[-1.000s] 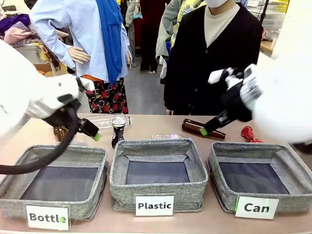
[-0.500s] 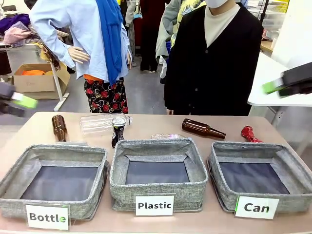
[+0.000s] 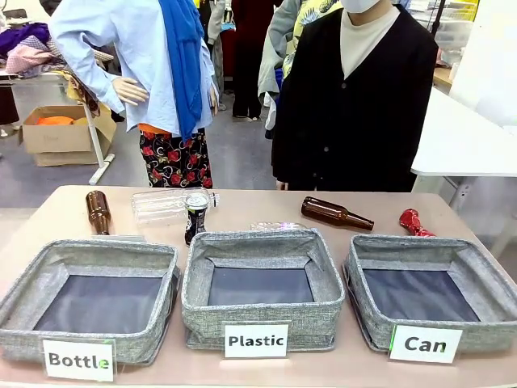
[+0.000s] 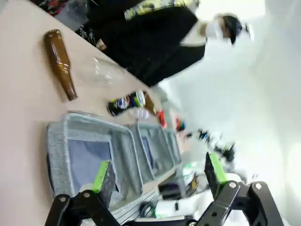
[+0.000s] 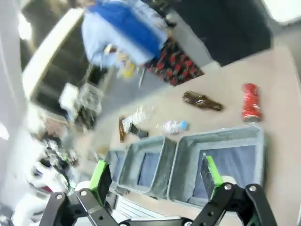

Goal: Sort the can waste into the basket.
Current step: Pick up the can waste from the table and place it in the right Fabric basket.

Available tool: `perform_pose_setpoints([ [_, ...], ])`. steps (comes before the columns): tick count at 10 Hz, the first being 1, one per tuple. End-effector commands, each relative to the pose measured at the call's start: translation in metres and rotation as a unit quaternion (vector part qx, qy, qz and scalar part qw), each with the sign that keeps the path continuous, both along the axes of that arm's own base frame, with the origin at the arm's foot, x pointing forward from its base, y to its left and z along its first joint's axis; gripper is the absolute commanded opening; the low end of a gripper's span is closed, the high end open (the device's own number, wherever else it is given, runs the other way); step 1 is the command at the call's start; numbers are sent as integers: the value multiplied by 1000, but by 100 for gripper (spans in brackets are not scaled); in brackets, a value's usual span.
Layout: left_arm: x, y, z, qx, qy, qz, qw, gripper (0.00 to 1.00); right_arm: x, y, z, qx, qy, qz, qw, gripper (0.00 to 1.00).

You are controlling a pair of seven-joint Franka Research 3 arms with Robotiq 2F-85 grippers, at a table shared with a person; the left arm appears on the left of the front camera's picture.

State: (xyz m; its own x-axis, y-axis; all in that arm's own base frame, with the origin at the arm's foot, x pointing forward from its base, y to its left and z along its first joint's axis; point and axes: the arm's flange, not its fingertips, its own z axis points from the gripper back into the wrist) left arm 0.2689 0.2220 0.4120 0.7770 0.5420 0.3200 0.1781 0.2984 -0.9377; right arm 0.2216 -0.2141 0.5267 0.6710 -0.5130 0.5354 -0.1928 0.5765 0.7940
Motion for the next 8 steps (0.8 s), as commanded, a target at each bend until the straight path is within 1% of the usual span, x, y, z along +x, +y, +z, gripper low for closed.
perform_pose_setpoints([
  [1,-26,-67,-41,-79,-5,74,994,100,-38,44,-109,36,23,-44,998,100],
  [2,-20,-76,-35,-88,8,100,991,100,-42,36,-120,39,52,-82,994,100],
  [3,-14,-91,-30,-81,7,107,991,100,-44,27,-136,38,91,-115,988,100],
  [4,8,16,-26,-78,21,80,994,100,-45,28,-142,25,93,-120,988,100],
  [5,8,16,-26,-78,21,80,994,100,-27,-67,-76,49,70,-88,992,100],
  [8,8,16,-26,-78,21,80,994,100,-27,-67,-76,49,70,-88,992,100],
])
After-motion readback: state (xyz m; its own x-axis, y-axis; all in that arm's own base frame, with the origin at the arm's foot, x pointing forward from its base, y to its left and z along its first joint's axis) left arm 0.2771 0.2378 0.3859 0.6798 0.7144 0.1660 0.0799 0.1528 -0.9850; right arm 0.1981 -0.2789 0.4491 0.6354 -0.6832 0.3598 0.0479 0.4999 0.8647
